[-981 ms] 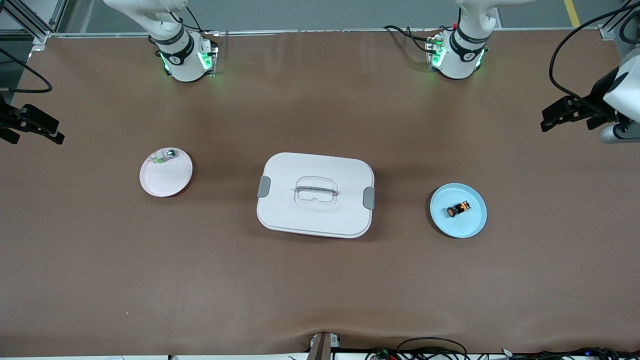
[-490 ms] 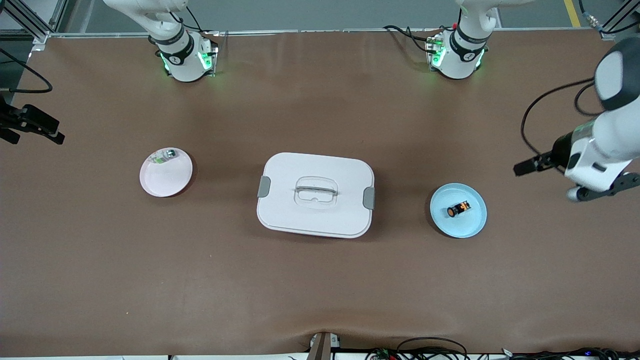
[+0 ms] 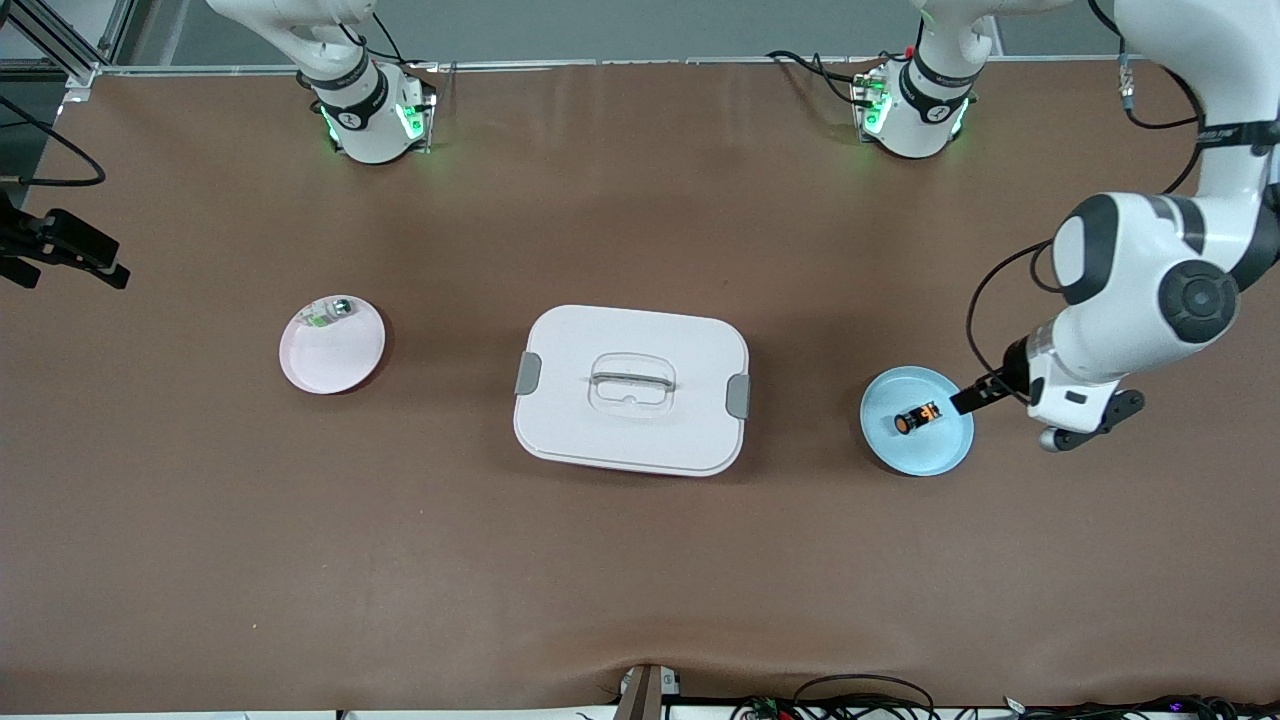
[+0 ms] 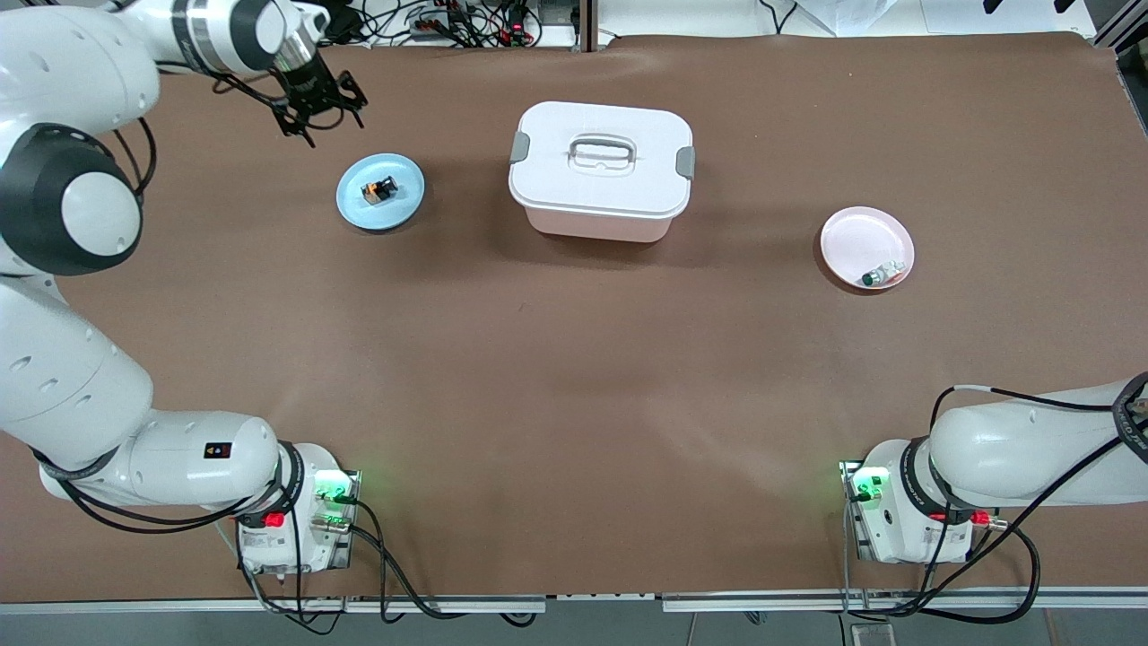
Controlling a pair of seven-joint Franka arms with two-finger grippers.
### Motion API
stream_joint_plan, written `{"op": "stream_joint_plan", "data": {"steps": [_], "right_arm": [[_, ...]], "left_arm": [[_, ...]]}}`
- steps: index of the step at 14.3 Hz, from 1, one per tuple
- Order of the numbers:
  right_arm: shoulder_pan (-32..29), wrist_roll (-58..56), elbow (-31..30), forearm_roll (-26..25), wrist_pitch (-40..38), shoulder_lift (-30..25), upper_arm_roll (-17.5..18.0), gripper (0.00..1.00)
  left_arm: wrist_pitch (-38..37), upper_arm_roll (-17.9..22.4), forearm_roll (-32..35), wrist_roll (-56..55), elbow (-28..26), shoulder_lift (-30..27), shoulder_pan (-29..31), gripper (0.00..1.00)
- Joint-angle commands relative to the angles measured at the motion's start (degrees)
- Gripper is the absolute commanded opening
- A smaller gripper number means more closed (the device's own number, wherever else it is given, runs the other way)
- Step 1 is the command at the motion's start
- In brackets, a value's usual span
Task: Transfer orange switch to right arm and place
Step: 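Lower the left gripper onto the orange switch on the blue plate and grasp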
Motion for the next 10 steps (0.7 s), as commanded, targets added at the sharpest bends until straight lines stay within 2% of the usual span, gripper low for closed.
{"op": "stream_joint_plan", "data": {"steps": [1,5,10], "right_arm": [[0.1,-0.3,0.8,-0.5,-0.7,0.2,0.1,1.00],[0.1,-0.3,0.8,-0.5,-0.7,0.2,0.1,1.00],[0.2,-0.3,0.8,-0.5,-0.7,0.2,0.1,1.00]], "left_arm": [[5.3,0.0,-0.2,1.0,-3.2,1.1,-0.4,1.00],[17.8,-0.4,0.3,4.6,-5.9,7.4,0.1,1.00],[19.7,-1.1,0.3,5.0,-5.9,9.6,-0.1,1.00]]}}
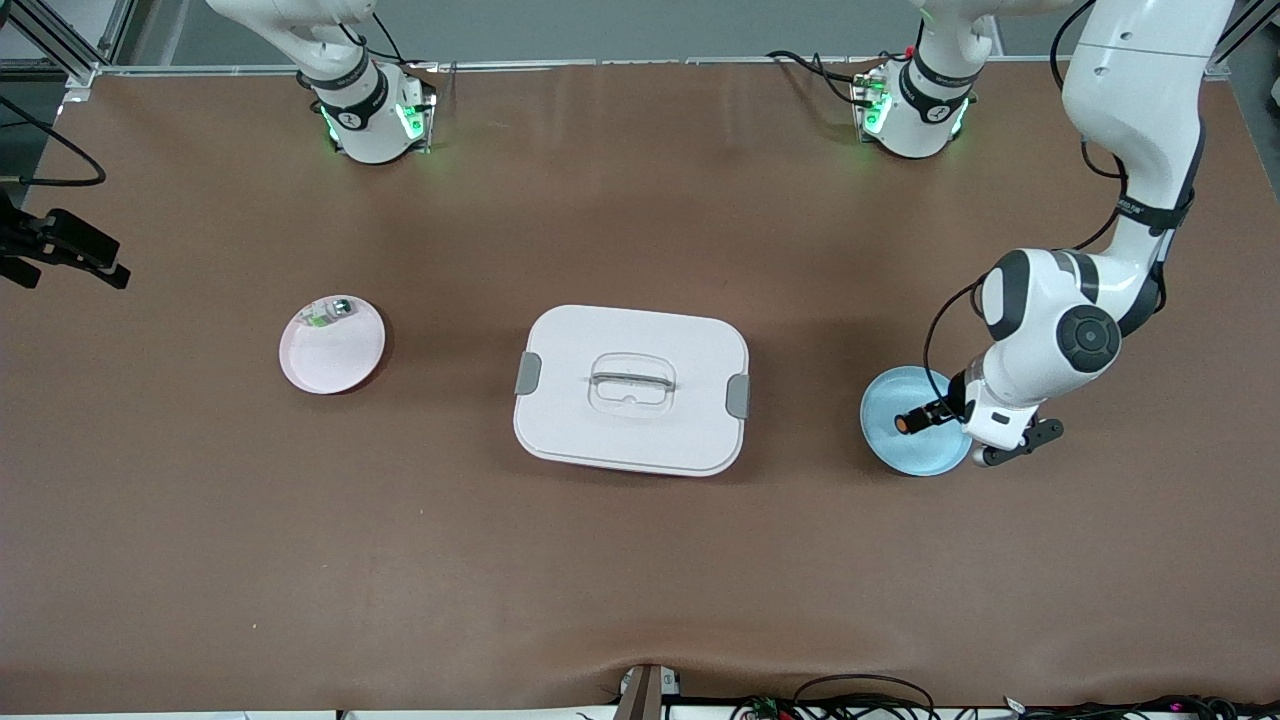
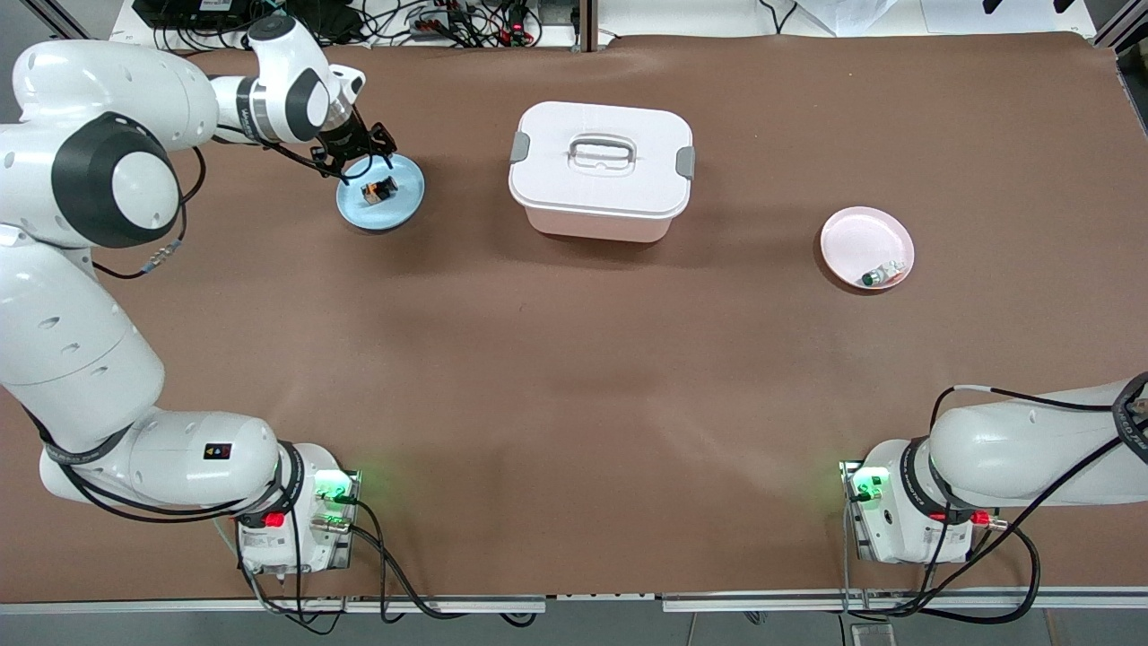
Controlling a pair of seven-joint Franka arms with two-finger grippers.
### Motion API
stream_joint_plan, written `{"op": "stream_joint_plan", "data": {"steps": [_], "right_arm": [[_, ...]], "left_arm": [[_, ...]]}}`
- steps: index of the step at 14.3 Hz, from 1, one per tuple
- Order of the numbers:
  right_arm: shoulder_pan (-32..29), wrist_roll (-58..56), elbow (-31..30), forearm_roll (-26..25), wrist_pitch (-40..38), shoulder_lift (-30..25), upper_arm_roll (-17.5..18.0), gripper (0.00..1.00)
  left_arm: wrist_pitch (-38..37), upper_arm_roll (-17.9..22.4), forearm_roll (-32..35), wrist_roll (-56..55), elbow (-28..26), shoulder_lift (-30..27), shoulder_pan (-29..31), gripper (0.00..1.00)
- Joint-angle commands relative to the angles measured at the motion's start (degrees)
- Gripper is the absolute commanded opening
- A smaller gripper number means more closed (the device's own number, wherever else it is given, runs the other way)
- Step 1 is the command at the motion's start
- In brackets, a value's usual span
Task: Transfer orange switch to right arm and place
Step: 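Lower the left gripper onto the orange switch on the blue plate and grasp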
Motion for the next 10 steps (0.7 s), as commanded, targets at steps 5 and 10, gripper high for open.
{"op": "stream_joint_plan", "data": {"steps": [5,10], "right_arm": [[0.2,-0.3,0.8,-0.5,-0.7,0.2,0.1,1.00],[0.2,-0.3,0.8,-0.5,-0.7,0.2,0.1,1.00]], "left_arm": [[3.7,-0.6,-0.1,0.4,-0.1,1.9,0.3,1.00],[6.6,-0.7,-0.2,0.4,0.0,4.2,0.3,1.00]]}}
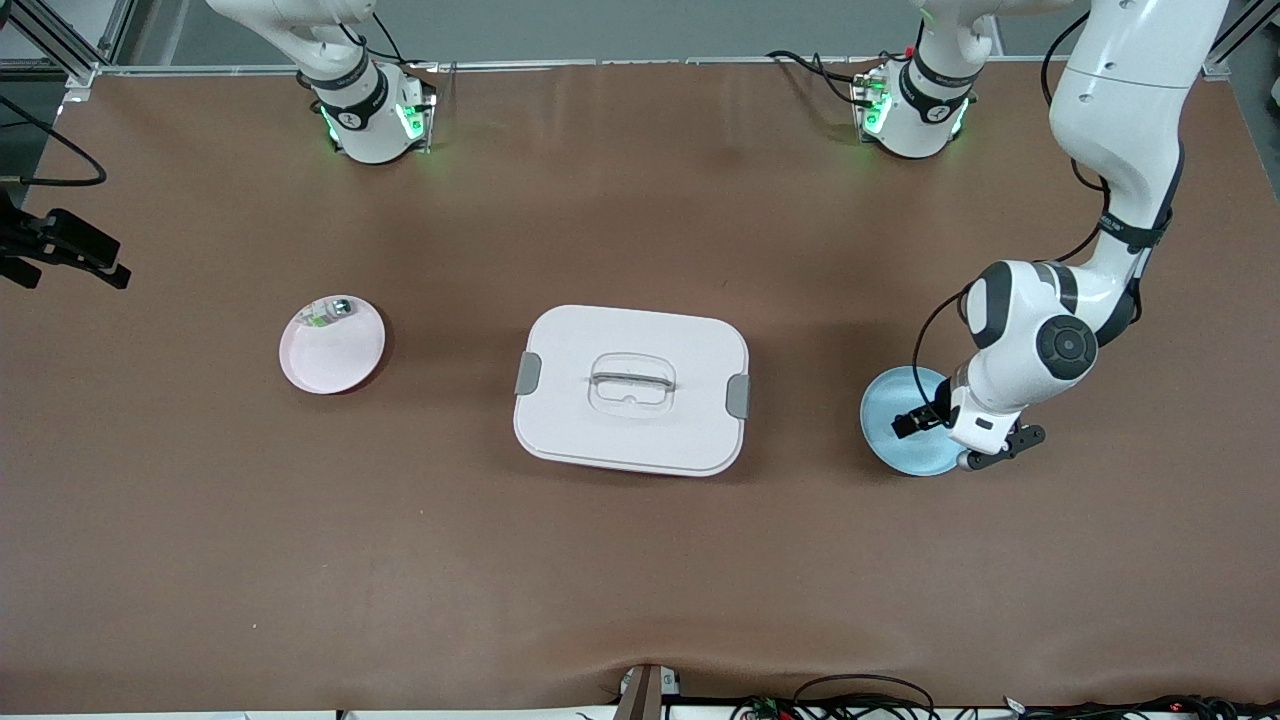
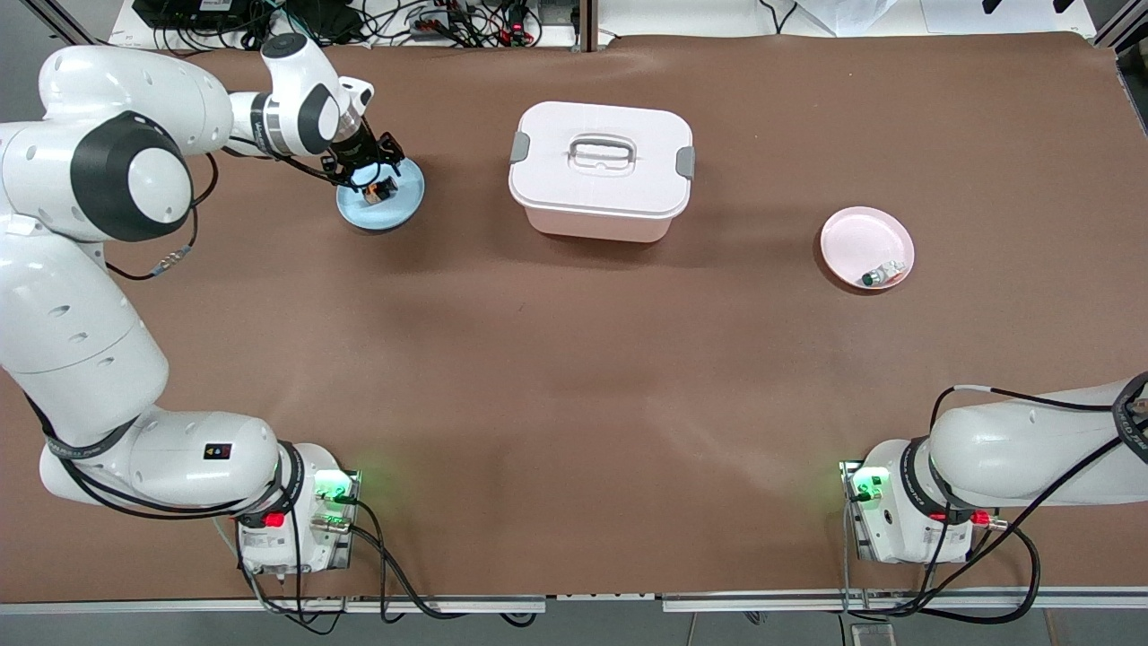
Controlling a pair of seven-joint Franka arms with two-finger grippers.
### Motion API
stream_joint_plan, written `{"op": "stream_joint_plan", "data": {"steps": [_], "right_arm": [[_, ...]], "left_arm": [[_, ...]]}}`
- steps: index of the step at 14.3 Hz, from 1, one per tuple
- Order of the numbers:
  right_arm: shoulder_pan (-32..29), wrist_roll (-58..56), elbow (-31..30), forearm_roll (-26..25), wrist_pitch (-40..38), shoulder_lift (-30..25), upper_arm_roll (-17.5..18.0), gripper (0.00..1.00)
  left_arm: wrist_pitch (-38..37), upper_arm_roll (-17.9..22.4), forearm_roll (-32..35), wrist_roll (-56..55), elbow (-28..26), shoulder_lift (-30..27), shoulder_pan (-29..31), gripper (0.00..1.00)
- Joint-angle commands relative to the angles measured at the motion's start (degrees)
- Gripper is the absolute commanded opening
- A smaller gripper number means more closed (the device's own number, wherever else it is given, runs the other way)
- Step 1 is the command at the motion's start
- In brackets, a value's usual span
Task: Transfer orange switch to right arm and place
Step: 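Lower the left gripper onto the orange switch on the blue plate and grasp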
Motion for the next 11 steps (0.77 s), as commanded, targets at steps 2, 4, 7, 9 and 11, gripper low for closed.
{"op": "stream_joint_plan", "data": {"steps": [2,4,7,9,11], "right_arm": [[0.1,-0.3,0.8,-0.5,-0.6,0.2,0.0,1.00],[0.1,-0.2,0.8,-0.5,-0.6,0.2,0.0,1.00],[0.0,-0.3,0.9,-0.5,-0.7,0.2,0.0,1.00],[-0.8,-0.7,1.7,-0.5,-0.8,0.2,-0.4,1.00],[-1.0,-0.5,1.7,-0.5,-0.8,0.2,-0.3,1.00]], "left_arm": [[2.5,-0.5,-0.1,0.4,0.1,1.8,0.0,1.00],[2.5,-0.5,-0.2,0.5,0.0,1.9,0.0,1.00],[2.4,-0.6,-0.2,0.4,-0.1,1.7,0.0,0.34],[2.0,-1.6,-0.2,0.3,-0.1,1.3,0.4,0.00],[1.5,-1.9,-0.2,0.5,0.4,0.1,0.4,0.00]]}}
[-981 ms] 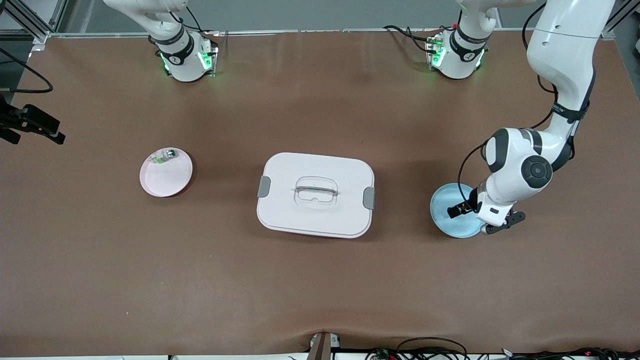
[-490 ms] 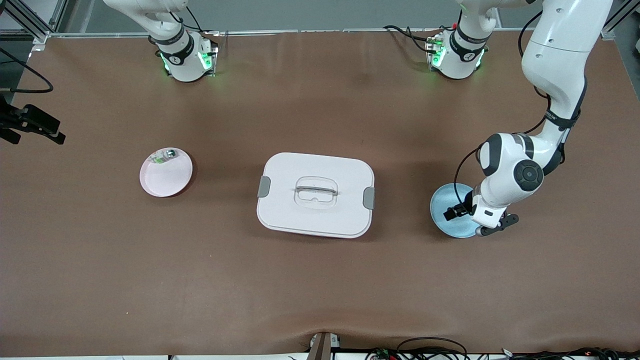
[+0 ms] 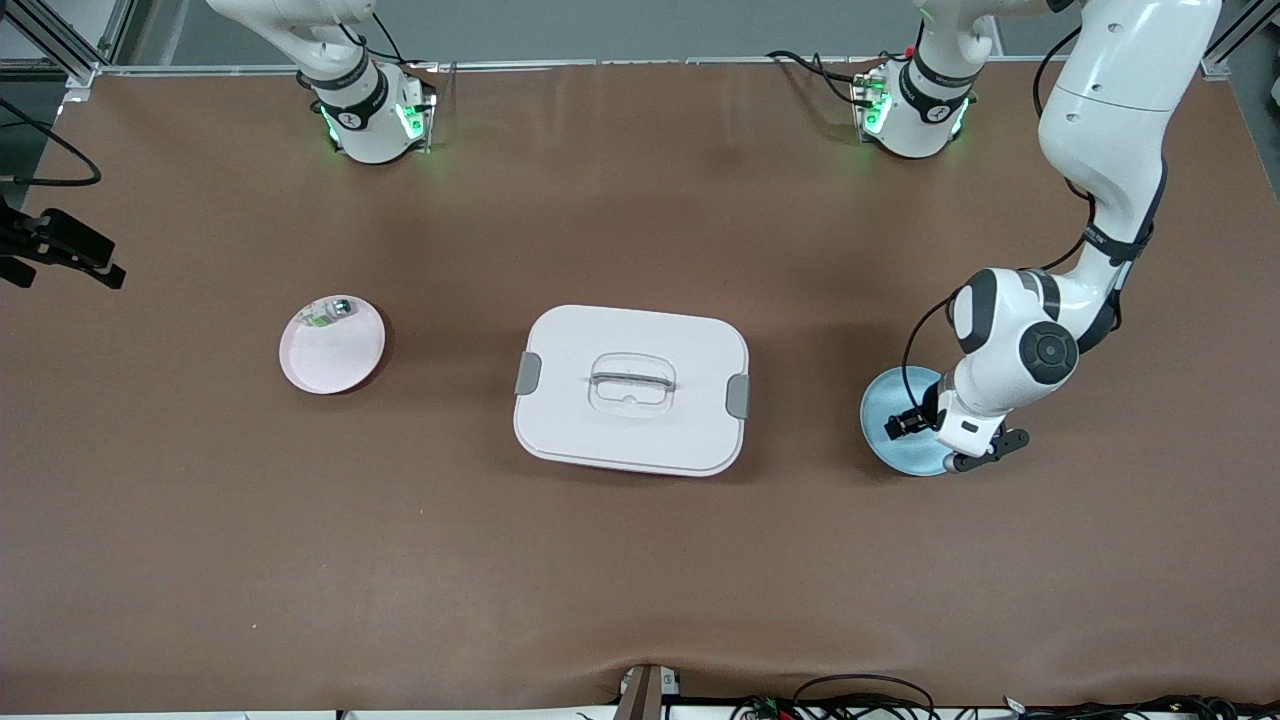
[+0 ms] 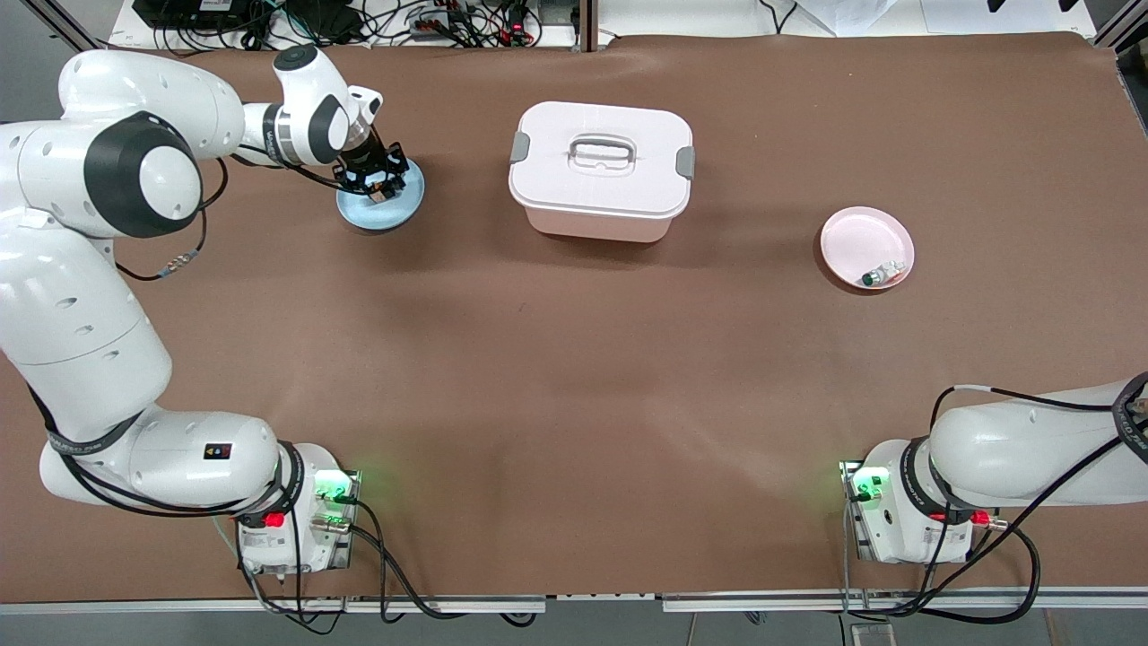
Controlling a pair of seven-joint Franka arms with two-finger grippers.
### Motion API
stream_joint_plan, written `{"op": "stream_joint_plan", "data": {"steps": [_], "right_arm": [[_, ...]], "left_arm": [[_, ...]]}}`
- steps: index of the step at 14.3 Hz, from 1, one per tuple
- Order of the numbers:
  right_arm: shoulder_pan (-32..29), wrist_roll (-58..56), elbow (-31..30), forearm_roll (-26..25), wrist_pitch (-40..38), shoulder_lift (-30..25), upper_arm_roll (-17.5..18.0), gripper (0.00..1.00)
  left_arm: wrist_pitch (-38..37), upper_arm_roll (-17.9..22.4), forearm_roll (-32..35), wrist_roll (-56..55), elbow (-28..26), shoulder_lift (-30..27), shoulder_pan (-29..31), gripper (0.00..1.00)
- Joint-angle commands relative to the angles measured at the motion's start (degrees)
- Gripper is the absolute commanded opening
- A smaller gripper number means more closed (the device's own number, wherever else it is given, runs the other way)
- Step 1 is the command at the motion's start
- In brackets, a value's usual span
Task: Transfer orange switch to right arm and place
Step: 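Lower the left gripper onto the orange switch on the blue plate and grasp, then lift the switch with the left gripper while the right gripper reaches forward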
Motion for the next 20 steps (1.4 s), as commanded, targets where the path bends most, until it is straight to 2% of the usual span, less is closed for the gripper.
{"op": "stream_joint_plan", "data": {"steps": [1,5,9,14,18,20], "right_arm": [[-0.5,-0.4,1.2,-0.4,-0.8,0.2,0.4,1.00],[-0.5,-0.4,1.3,-0.4,-1.5,0.2,0.4,1.00],[0.3,-0.4,1.4,-0.9,-1.5,0.2,0.7,1.00],[6.1,0.0,1.1,-0.2,-4.1,0.2,0.9,1.00],[11.9,5.2,1.4,-0.1,-6.5,0.0,0.9,1.00],[14.6,8.6,1.4,0.1,-6.5,0.0,1.0,1.00]], "left_arm": [[-0.3,-0.9,-0.2,0.2,0.4,-2.9,0.4,0.00],[-13.8,-3.7,-2.2,-0.6,10.9,-5.1,0.3,0.00],[-19.9,-6.6,-3.8,-0.7,16.7,-5.2,0.4,0.00],[-29.6,-8.5,-10.7,-3.9,26.5,-5.1,-1.3,0.00],[-32.1,-12.7,-14.0,-9.1,31.1,-5.2,-0.5,0.00],[-32.9,-14.9,-15.7,-15.6,31.9,-5.3,-1.1,0.00]]}}
